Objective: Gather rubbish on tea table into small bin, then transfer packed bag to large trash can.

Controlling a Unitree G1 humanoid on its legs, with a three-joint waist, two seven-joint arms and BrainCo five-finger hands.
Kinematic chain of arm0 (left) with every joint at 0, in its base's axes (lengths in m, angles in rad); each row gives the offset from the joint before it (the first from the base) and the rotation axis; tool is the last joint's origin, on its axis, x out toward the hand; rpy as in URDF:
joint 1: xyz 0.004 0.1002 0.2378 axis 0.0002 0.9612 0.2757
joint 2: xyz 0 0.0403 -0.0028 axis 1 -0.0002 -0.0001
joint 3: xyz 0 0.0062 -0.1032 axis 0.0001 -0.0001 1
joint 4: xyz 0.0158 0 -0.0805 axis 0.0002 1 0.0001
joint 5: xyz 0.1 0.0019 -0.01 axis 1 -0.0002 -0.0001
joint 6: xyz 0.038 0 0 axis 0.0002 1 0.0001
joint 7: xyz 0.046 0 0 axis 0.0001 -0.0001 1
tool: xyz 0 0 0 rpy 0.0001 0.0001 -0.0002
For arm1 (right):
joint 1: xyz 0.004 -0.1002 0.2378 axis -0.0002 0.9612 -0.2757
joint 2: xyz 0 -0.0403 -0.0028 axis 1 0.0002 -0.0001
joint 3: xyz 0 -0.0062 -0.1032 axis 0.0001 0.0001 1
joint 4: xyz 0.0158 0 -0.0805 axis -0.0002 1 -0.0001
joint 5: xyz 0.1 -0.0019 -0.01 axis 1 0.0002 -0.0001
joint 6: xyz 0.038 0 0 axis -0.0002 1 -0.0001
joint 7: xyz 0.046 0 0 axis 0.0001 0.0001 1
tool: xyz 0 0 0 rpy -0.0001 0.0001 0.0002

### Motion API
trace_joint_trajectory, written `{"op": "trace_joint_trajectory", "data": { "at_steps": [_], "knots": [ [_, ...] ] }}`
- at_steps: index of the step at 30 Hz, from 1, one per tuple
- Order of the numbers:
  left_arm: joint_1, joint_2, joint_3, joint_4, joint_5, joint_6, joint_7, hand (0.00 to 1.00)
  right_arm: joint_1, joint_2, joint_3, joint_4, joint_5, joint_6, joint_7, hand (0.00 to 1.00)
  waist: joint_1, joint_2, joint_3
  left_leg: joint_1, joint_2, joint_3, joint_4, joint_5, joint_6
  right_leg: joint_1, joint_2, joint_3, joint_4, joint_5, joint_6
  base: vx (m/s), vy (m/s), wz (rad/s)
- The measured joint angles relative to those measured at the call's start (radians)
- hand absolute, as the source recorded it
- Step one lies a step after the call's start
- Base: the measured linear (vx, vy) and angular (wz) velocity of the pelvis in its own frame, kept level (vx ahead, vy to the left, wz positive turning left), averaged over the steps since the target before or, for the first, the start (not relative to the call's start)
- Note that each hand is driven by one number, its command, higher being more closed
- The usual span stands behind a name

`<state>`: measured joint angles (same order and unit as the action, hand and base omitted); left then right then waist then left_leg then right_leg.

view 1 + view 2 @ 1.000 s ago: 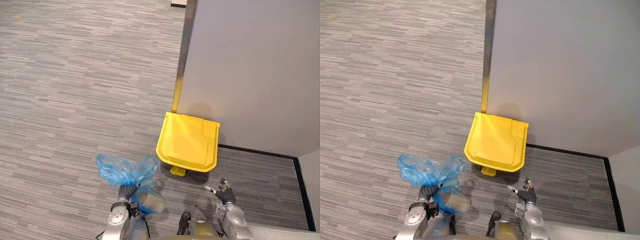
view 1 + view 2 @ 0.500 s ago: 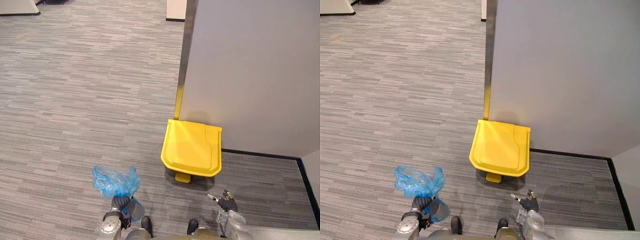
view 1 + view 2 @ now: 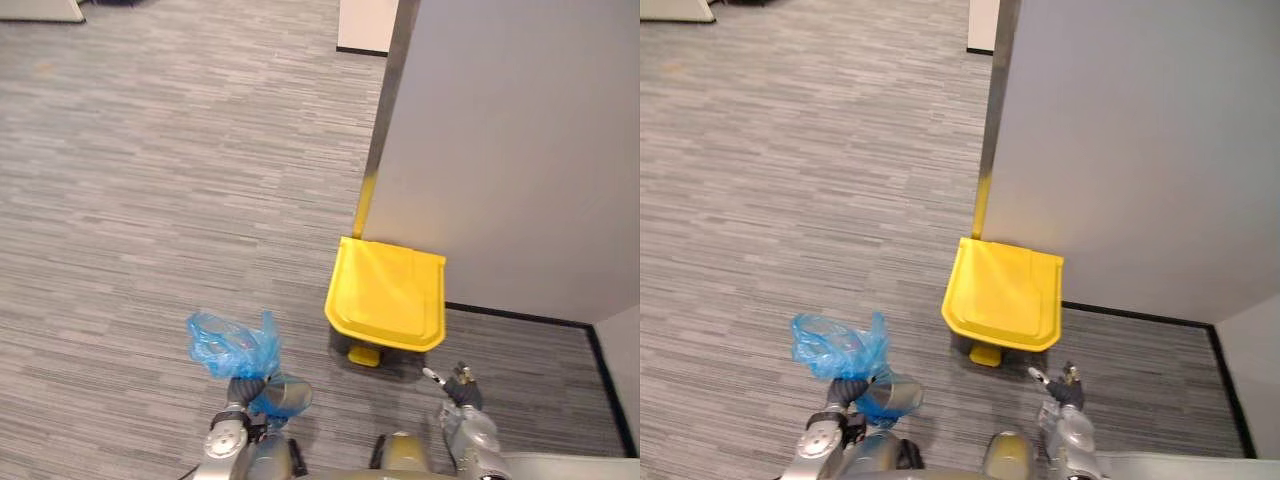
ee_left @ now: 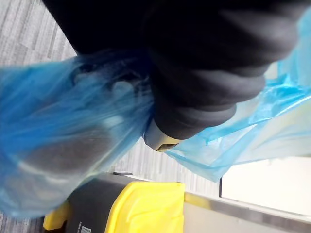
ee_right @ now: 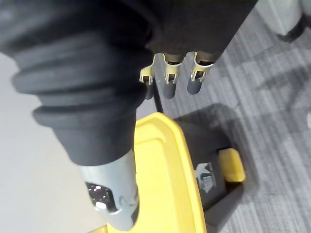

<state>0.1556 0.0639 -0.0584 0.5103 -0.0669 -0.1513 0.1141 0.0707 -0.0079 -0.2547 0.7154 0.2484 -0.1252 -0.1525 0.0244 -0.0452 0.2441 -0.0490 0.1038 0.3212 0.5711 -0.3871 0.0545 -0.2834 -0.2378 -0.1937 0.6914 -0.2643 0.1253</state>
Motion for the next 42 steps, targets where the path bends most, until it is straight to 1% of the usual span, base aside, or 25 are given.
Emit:
{"op": "trace_joint_trajectory", "data": {
  "at_steps": [1,2,3,4,5,6,7,8,9,10,11,12,13,14,15,18,21,24,28,29,30,31,33,36,42],
  "knots": [
    [-0.008,0.007,-0.001,0.0,0.0,0.0,0.0,1.0,0.007,0.009,0.0,0.006,0.009,0.0,0.0,0.0,-0.006,0.002,0.004,0.0,0.0,-0.005,0.001,-0.004,0.004,-0.021,0.017,-0.001,-0.042,0.006,-0.008,0.08,-0.025,0.21],
    [-0.034,0.02,0.003,0.001,0.0,0.0,0.0,1.0,0.02,0.02,-0.002,0.009,0.021,0.003,-0.001,0.0,-0.013,-0.012,0.008,0.003,0.001,-0.02,0.01,-0.012,0.014,-0.057,0.051,0.0,-0.15,0.051,-0.017,0.14,-0.086,0.42],
    [-0.056,0.017,0.013,0.002,0.001,0.0,0.001,1.0,0.033,0.02,-0.002,0.007,0.028,0.004,-0.002,0.0,-0.011,-0.023,0.01,-0.001,0.0,-0.026,0.029,-0.027,0.006,-0.075,0.08,-0.001,-0.227,0.1,-0.02,0.13,-0.094,0.46],
    [-0.066,0.015,0.014,0.003,0.001,0.0,0.002,1.0,0.04,0.017,-0.005,0.006,0.029,0.004,-0.004,0.0,-0.012,-0.024,0.012,-0.001,0.001,-0.039,0.049,-0.045,0.002,-0.079,0.093,0.001,-0.257,0.127,-0.031,0.16,-0.113,0.56],
    [-0.085,0.008,0.011,0.02,0.001,-0.001,0.002,1.0,0.05,0.005,-0.007,0.006,0.033,0.005,-0.01,0.0,-0.018,-0.014,0.014,0.006,0.002,-0.076,0.09,-0.081,-0.009,-0.068,0.116,0.021,-0.247,0.173,-0.069,0.2,-0.089,0.36],
    [-0.093,-0.002,0.008,0.026,0.001,-0.003,0.003,1.0,0.049,-0.007,-0.012,-0.003,0.037,0.005,-0.015,0.0,-0.006,0.002,0.014,0.021,0.013,-0.086,0.095,-0.101,-0.024,-0.068,0.126,0.027,-0.214,0.15,-0.066,0.23,-0.084,0.25],
    [-0.095,-0.002,0.006,0.025,0.001,-0.006,0.002,1.0,0.048,-0.007,-0.015,-0.025,0.038,0.005,-0.018,0.0,-0.005,0.003,0.012,0.024,0.019,-0.089,0.095,-0.102,-0.036,-0.071,0.132,0.034,-0.193,0.127,-0.06,0.25,-0.087,0.16],
    [-0.1,0.004,-0.01,0.025,0.002,-0.008,0.002,1.0,0.055,0.002,-0.022,-0.075,0.039,0.004,-0.017,0.0,-0.011,0.01,0.019,0.024,0.014,-0.112,0.094,-0.1,-0.061,-0.087,0.134,0.051,-0.143,0.088,-0.052,0.26,-0.14,0.54],
    [-0.103,0.013,-0.021,0.025,0.003,-0.008,0.001,1.0,0.07,0.005,-0.025,-0.108,0.049,0.003,-0.017,0.0,-0.019,0.006,0.018,0.025,-0.002,-0.143,0.089,-0.105,-0.07,-0.104,0.145,0.091,-0.09,0.066,-0.06,0.28,-0.158,0.8],
    [-0.105,0.017,-0.024,0.025,0.003,-0.008,0.0,1.0,0.08,0.004,-0.031,-0.116,0.057,0.003,-0.017,0.0,-0.023,0.006,0.018,0.029,-0.009,-0.162,0.089,-0.108,-0.075,-0.106,0.15,0.111,-0.06,0.06,-0.067,0.31,-0.174,0.99],
    [-0.104,0.015,-0.024,0.023,0.003,-0.008,0.0,1.0,0.084,0.006,-0.051,-0.114,0.06,0.006,-0.017,0.0,-0.036,0.006,0.016,0.033,-0.017,-0.194,0.088,-0.113,-0.085,-0.103,0.149,0.118,-0.025,0.063,-0.077,0.33,-0.179,1.0],
    [-0.102,0.007,-0.023,0.019,0.003,-0.008,0.0,1.0,0.083,0.006,-0.057,-0.113,0.063,0.008,-0.017,0.0,-0.04,0.013,0.014,0.037,-0.016,-0.22,0.089,-0.121,-0.099,-0.104,0.151,0.114,0.005,0.072,-0.111,0.42,-0.198,0.75],
    [-0.099,0.0,-0.022,0.018,0.003,-0.008,0.0,1.0,0.077,0.003,-0.058,-0.113,0.064,0.012,-0.017,0.0,-0.034,0.024,0.009,0.043,-0.006,-0.225,0.089,-0.122,-0.102,-0.108,0.157,0.105,0.014,0.059,-0.119,0.36,-0.149,0.32],
    [-0.097,-0.001,-0.021,0.017,0.003,-0.008,0.0,1.0,0.075,0.003,-0.058,-0.112,0.064,0.014,-0.017,0.0,-0.032,0.027,0.008,0.043,-0.001,-0.224,0.089,-0.122,-0.103,-0.107,0.16,0.103,0.015,0.058,-0.123,0.35,-0.129,-0.06],
    [-0.085,-0.002,-0.018,0.007,0.003,-0.007,-0.001,1.0,0.04,0.011,-0.049,-0.111,0.064,0.018,-0.011,0.0,-0.031,0.041,0.0,0.045,0.029,-0.224,0.071,-0.116,-0.114,-0.106,0.184,0.084,0.014,0.05,-0.14,0.29,-0.122,-0.1],
    [-0.09,-0.028,-0.017,-0.008,0.003,-0.008,-0.003,1.0,-0.006,0.018,-0.043,-0.115,0.062,0.017,0.004,0.0,-0.034,0.052,-0.011,0.071,0.05,-0.209,-0.015,-0.096,-0.144,-0.105,0.206,0.076,-0.019,0.052,-0.147,0.24,-0.088,-0.07],
    [-0.094,-0.036,-0.017,-0.009,0.003,-0.008,-0.002,1.0,-0.003,0.025,-0.039,-0.113,0.058,0.017,0.004,0.0,-0.036,0.054,-0.013,0.099,0.054,-0.195,-0.071,-0.083,-0.159,-0.089,0.213,0.074,-0.052,0.055,-0.15,0.15,-0.005,-0.03],
    [-0.083,-0.03,-0.017,-0.009,0.005,-0.008,-0.002,1.0,0.011,0.026,0.001,-0.113,0.055,0.018,0.005,0.0,-0.034,0.054,-0.04,0.098,0.053,-0.182,-0.084,-0.076,-0.153,-0.084,0.212,0.077,-0.07,0.064,-0.148,0.04,0.042,-0.02],
    [-0.081,-0.017,-0.018,-0.01,0.021,-0.008,-0.002,1.0,0.008,0.025,0.083,-0.114,0.049,0.018,0.024,0.0,-0.028,0.047,-0.05,0.091,0.032,-0.182,-0.102,-0.045,-0.153,-0.078,0.19,0.076,-0.095,0.086,-0.137,-0.02,0.052,0.12],
    [-0.085,-0.01,-0.018,-0.01,0.021,-0.008,-0.003,1.0,-0.003,0.022,0.118,-0.117,0.038,0.019,0.025,0.0,-0.024,0.047,-0.053,0.081,0.022,-0.183,-0.113,-0.025,-0.154,-0.078,0.179,0.074,-0.112,0.099,-0.135,-0.06,0.035,0.25],
    [-0.093,-0.006,-0.019,-0.011,0.022,-0.009,-0.003,1.0,-0.011,0.022,0.143,-0.123,0.022,0.021,0.025,0.0,-0.011,0.047,-0.054,0.067,0.016,-0.183,-0.119,-0.008,-0.156,-0.079,0.168,0.067,-0.132,0.111,-0.129,-0.06,0.026,0.31],
    [-0.096,-0.004,-0.019,-0.012,0.022,-0.01,-0.003,1.0,-0.016,0.02,0.157,-0.13,0.014,0.022,0.025,0.0,-0.008,0.048,-0.054,0.056,0.016,-0.183,-0.117,-0.003,-0.162,-0.079,0.164,0.062,-0.141,0.114,-0.129,-0.07,0.007,0.37],
    [-0.094,0.003,-0.018,-0.012,0.022,-0.011,-0.001,1.0,-0.054,0.015,0.19,-0.168,0.003,0.024,0.022,0.0,-0.006,0.049,-0.055,0.025,0.017,-0.192,-0.116,0.009,-0.151,-0.087,0.161,0.049,-0.164,0.132,-0.132,-0.09,-0.018,0.3],
    [-0.089,0.023,-0.018,-0.012,0.023,-0.011,0.0,1.0,-0.15,-0.021,0.196,-0.232,-0.032,0.023,0.017,0.0,-0.003,0.049,-0.055,-0.016,0.018,-0.212,-0.118,0.019,-0.155,-0.106,0.16,0.033,-0.191,0.159,-0.139,-0.1,-0.04,0.17],
    [-0.079,0.04,-0.035,-0.01,0.021,-0.011,0.001,1.0,-0.282,-0.102,0.196,-0.228,-0.059,0.017,-0.021,0.0,0.017,0.049,-0.055,-0.063,0.018,-0.21,-0.148,0.056,-0.154,-0.128,0.177,0.052,-0.28,0.238,-0.147,-0.14,-0.06,-0.01]
  ]
}}
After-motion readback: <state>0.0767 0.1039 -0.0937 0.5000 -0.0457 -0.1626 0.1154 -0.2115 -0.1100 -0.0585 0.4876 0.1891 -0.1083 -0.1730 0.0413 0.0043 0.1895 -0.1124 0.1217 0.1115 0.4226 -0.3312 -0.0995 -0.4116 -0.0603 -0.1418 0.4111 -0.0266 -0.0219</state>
